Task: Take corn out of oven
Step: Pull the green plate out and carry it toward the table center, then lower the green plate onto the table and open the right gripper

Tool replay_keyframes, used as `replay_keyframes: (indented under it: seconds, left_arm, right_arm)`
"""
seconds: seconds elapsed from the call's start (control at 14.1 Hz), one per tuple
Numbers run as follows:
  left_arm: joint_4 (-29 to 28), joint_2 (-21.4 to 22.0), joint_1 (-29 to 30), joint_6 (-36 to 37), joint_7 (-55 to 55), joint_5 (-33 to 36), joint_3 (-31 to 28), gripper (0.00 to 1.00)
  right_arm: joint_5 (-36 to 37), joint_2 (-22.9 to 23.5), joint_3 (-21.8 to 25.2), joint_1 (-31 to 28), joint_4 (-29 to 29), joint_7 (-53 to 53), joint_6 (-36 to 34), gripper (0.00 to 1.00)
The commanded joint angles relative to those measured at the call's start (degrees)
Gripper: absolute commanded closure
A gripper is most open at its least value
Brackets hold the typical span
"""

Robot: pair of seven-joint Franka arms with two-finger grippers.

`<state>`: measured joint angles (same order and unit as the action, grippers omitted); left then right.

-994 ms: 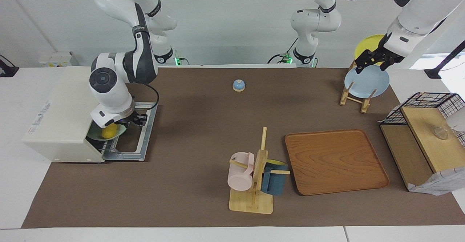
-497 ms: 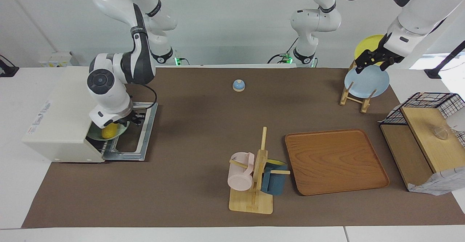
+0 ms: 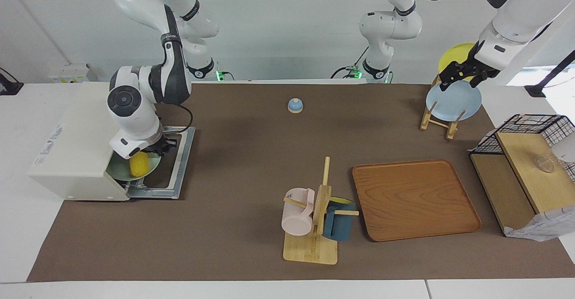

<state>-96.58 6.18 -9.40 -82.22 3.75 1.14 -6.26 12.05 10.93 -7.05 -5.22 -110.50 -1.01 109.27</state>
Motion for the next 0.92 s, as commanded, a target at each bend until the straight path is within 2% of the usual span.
replay_keyframes:
  seconds: [0.0, 0.21, 0.5, 0.64, 0.85]
  left_arm:
    - [0.43, 0.06, 0.08, 1.01, 0.03, 1.23, -0.16, 0.0]
    - [0.43, 0.06, -0.18, 1.1, -0.23, 1.23, -0.16, 0.0]
    - [0.43, 0.06, 0.35, 1.1, -0.24, 1.23, -0.16, 0.0]
    - [0.43, 0.06, 0.26, 1.19, -0.24, 1.23, -0.16, 0.0]
    - [-0.01, 0.15, 0.35, 1.1, -0.06, 1.23, -0.16, 0.0]
  right_arm:
    - [0.87, 0.41, -0.42, 5.89, 3.34, -4.66, -3.95, 1.0]
    - [0.17, 3.91, -0.42, 15.65, 11.32, -15.56, -8.88, 1.0]
    - [-1.14, 18.92, -0.59, 29.98, 35.11, -32.61, -19.08, 1.0]
    - [-6.05, 24.47, -0.51, 34.12, 41.91, -39.03, -17.52, 1.0]
    - [-8.26, 30.45, -0.59, 39.83, 44.84, -49.49, -7.0, 1.0]
